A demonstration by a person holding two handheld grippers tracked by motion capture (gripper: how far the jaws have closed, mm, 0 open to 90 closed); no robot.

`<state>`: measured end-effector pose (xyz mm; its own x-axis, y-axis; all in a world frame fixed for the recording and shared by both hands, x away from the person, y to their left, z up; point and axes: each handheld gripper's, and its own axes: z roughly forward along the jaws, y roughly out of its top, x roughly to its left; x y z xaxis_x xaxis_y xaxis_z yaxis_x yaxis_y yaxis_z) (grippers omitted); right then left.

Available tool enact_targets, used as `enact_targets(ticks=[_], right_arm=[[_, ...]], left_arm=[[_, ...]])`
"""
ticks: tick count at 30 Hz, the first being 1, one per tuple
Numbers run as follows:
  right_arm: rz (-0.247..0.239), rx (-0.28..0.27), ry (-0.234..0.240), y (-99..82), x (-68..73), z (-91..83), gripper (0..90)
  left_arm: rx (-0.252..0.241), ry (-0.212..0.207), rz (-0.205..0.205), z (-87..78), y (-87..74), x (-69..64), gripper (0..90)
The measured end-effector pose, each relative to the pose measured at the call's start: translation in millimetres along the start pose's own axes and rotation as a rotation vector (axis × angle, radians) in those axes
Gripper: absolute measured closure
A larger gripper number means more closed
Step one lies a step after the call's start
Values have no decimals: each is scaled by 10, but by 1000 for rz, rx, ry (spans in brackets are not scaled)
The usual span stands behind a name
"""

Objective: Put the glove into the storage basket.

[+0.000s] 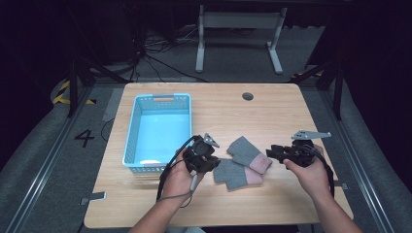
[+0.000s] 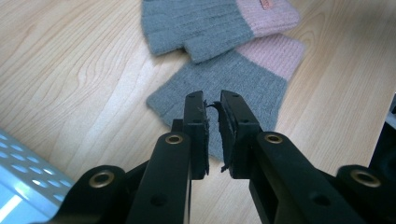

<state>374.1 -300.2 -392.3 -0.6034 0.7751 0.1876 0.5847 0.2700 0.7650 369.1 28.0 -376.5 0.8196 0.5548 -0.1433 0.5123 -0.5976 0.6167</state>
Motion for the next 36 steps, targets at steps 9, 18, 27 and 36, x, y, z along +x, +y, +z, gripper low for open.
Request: enact_targets(ticks=[9,18,27,36], right_arm=[[-116,166,-53,275,111,368,564],[-157,295,-72,345,134,666,538],[-161,374,-74,322,114,812,549],[-119,446,-82,284,83,924,592]], left_arm=[[-8,8,-9,-56,-11,40,796],[-15,14,-26,-104,-47,80,788],[-9,15,-29,-105,-57,93,784],[-4,11,-31,-96,-53,104,779]])
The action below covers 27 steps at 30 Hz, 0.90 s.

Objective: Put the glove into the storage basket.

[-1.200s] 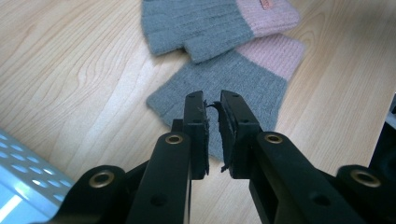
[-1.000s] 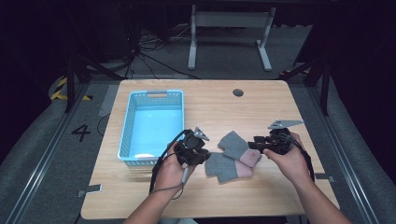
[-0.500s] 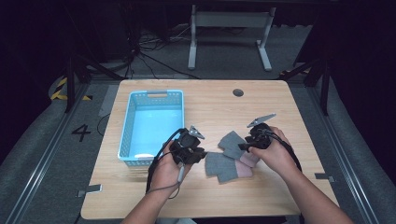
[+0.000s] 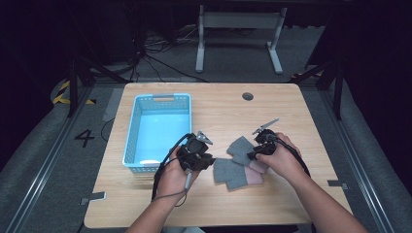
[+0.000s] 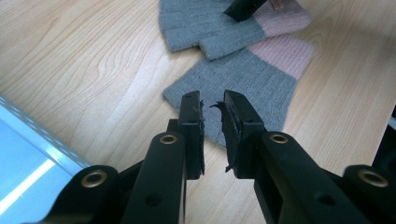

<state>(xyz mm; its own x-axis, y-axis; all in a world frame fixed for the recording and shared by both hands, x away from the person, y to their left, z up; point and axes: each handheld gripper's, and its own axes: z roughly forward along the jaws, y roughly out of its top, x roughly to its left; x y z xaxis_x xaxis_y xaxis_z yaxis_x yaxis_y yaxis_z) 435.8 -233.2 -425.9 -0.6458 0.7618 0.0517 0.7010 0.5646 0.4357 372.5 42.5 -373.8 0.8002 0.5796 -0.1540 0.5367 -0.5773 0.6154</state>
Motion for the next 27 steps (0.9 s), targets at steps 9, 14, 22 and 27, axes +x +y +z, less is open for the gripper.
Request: enact_targets(ticks=[9,14,22,27], right_arm=[[-16,26,-20,24,-6,46,734],[-13,37,-15,38,5,57,848],[-10,35,-18,43,9,51,880],[-14,7,-17,45,11,-24,887]], left_arm=[[1,-1,0,6,-3,4,774],[2,-2,0,6,-3,1,774],[-3,0,-2,-2,-5,7,774],[-7,-1,-6,-12,-6,10,774]])
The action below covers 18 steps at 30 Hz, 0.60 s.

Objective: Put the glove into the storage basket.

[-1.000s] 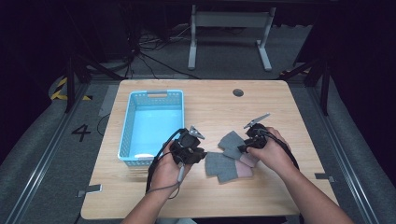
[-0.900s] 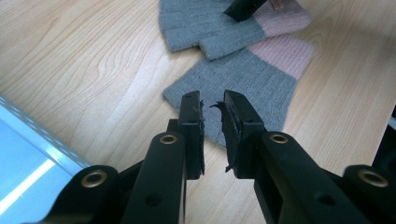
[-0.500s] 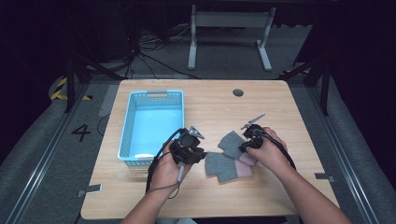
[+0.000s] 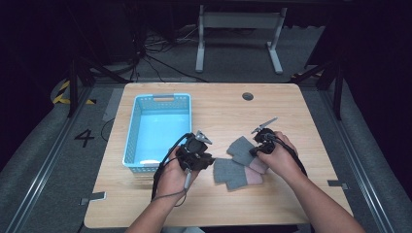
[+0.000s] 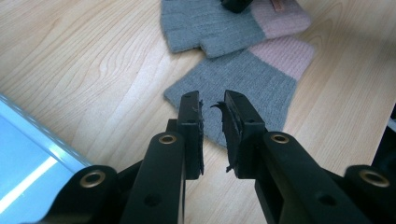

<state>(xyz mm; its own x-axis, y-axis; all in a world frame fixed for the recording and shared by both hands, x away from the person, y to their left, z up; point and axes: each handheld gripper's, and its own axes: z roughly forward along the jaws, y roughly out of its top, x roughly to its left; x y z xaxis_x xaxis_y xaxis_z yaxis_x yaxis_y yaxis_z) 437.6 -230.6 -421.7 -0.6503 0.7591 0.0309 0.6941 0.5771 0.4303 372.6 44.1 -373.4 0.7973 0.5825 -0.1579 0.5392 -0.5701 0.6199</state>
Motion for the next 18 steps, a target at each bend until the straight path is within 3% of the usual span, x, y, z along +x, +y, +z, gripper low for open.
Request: enact_targets(ticks=[8,18], right_arm=[[4,-35,39,-4,23,-203,889],[-21,-62,48,-7,40,-427,890]], left_arm=[[0,1,-1,-2,0,-3,773],[-3,3,-1,-14,1,-1,772]])
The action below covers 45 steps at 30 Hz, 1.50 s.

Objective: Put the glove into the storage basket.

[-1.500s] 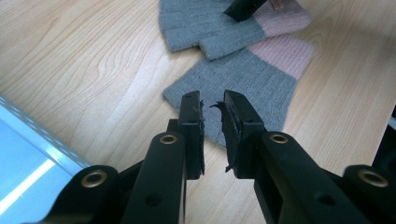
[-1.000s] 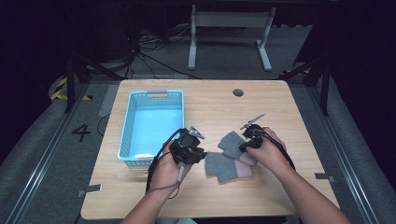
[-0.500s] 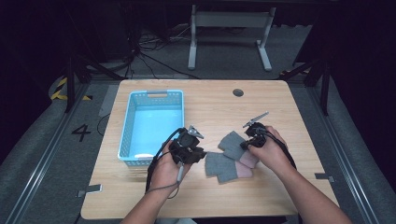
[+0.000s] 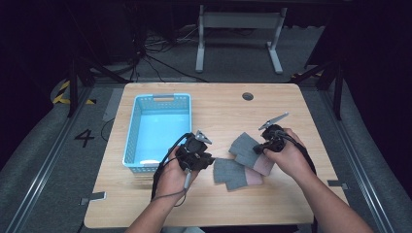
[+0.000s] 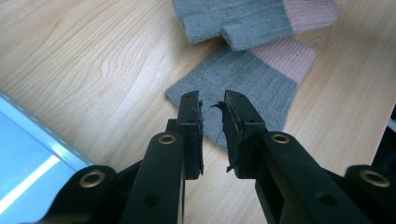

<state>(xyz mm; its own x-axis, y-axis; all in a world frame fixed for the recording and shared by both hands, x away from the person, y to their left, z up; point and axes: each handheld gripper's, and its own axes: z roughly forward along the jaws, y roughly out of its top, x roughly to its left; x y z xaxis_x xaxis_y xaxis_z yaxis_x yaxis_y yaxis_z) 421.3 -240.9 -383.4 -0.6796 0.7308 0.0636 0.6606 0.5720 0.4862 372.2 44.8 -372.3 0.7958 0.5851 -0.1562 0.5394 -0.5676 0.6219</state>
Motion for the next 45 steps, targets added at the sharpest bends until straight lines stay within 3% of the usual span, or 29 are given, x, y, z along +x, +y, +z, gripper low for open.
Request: enact_targets(ticks=[17,18,32,45], right_arm=[[-75,-32,32,63,54,-318,889],[-102,-29,49,81,57,-344,889],[-248,-17,118,208,164,-400,888],[-369,12,185,284,252,-311,887]], left_arm=[[-7,-27,-5,-57,-24,21,730],[-9,-21,-10,-71,-43,31,730],[-14,8,-44,-182,-182,46,726],[-15,15,-57,-213,-222,58,721]])
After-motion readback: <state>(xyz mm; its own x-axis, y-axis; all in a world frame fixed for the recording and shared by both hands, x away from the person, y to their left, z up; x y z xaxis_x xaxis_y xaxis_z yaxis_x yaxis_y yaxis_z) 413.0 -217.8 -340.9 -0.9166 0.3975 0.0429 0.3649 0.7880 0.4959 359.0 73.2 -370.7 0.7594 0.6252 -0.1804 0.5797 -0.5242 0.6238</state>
